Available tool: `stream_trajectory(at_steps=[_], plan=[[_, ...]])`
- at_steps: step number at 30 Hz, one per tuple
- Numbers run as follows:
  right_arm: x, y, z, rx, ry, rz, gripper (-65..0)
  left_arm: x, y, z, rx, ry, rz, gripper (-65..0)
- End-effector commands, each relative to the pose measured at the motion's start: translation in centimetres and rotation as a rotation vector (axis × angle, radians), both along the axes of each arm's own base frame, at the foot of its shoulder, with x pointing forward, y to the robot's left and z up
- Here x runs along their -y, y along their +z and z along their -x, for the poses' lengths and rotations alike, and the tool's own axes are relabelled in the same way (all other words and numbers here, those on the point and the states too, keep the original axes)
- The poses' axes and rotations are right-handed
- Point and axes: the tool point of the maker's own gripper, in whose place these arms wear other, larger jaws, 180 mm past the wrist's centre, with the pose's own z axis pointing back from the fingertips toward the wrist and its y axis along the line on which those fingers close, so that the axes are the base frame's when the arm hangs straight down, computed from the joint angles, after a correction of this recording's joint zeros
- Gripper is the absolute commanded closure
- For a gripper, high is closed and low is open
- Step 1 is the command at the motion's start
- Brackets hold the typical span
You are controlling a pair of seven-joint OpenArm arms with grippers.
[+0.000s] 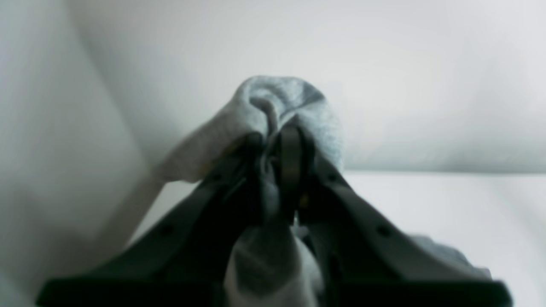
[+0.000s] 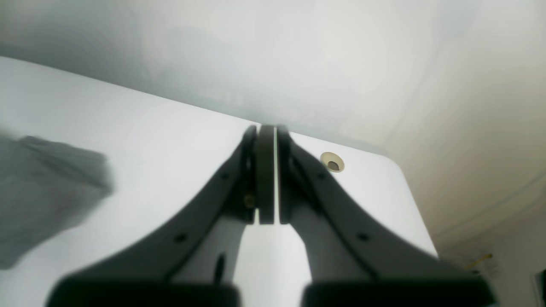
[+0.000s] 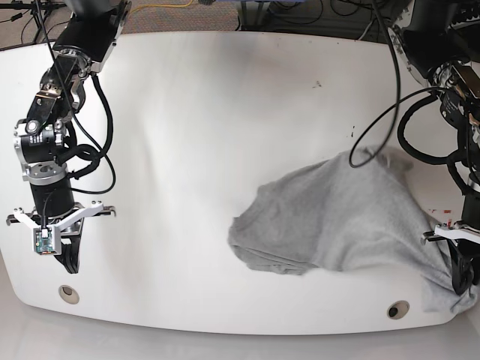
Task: Fold the T-shirt properly
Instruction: 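Release the right gripper and drop the shirt toward the left gripper, then move the right gripper to the bunched shirt edge and grasp it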
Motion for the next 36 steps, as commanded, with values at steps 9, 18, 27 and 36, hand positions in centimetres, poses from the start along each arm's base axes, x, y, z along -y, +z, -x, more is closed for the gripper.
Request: stream_trajectory(at_steps=[9,18,27,36], plan=[[0.4,-5.3,1.1,-0.099,-0.056,-0.128,0.0,1.6,-11.4,1.9,-0.310,-0.065,0.111,-1.4],[-2.1,-13.4,-1.1,-0.291,0.031,-0.119,-0.1,0.4,-16.1,3.6,-0.420,-0.035,0.178,-0.6],[-8.2,-21.8,0.5,-0.563,0.163,-0.115,-24.4,1.1,-15.0,3.0,-0.373,-0.040,0.196,-0.8],[-12.0,-20.0,4.3,-0.520,0.292,0.094,-24.5,6.0,-17.4,2.7,-0.371,-0.066,0.414,-0.6]])
